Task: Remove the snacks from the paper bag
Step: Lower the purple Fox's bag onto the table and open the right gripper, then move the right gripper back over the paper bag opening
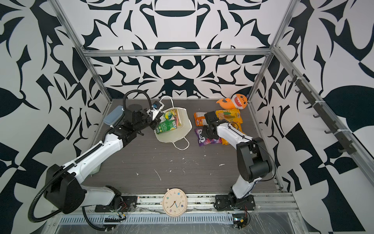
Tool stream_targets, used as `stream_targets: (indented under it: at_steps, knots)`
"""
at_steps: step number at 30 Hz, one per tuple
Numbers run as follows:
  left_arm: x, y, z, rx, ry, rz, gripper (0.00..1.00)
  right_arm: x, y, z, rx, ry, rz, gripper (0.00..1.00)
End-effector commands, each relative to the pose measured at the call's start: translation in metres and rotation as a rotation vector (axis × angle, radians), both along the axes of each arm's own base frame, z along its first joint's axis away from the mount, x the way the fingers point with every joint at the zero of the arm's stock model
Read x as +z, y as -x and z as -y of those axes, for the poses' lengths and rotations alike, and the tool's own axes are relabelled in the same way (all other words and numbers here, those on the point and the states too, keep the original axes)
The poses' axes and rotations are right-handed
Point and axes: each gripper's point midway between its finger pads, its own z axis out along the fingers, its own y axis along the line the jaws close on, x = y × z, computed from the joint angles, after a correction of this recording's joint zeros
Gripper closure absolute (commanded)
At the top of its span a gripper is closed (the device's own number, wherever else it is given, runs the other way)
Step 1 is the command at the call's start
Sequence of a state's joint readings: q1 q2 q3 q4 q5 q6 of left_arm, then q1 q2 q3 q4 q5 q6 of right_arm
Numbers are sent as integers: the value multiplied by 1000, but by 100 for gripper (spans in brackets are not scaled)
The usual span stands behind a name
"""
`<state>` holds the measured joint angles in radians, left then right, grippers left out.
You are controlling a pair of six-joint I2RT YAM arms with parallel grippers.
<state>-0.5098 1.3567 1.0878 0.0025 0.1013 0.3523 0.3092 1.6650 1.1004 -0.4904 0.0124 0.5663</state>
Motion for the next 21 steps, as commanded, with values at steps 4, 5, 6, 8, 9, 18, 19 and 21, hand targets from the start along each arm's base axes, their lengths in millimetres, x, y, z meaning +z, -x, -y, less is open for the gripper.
stream_targets:
  at_steps: [4, 5, 6, 8, 9, 18, 19, 21]
  knots:
    - [10, 5, 0, -23, 21, 25, 100, -29, 5, -2, -43, -27, -40, 98]
    - [9, 5, 1, -24, 19, 20, 100, -32, 4, -2, -47, -29, -40, 98]
    - [9, 5, 1, -26, 19, 18, 100, -35, 2, -2, -49, -25, -43, 97]
    - [8, 6, 0, -26, 16, 13, 100, -38, -2, -3, -50, -25, -38, 97]
    - [8, 6, 0, -26, 17, 14, 100, -39, -4, -3, -54, -25, -36, 97]
    - [12, 10, 0, -35, 17, 19, 100, 1, -17, -10, -32, -53, 48, 90]
    - [11, 10, 0, -36, 17, 21, 100, 13, -18, -13, -22, -65, 78, 90]
    - [9, 11, 0, -42, 13, 17, 100, 51, -21, -25, 32, -105, 188, 88]
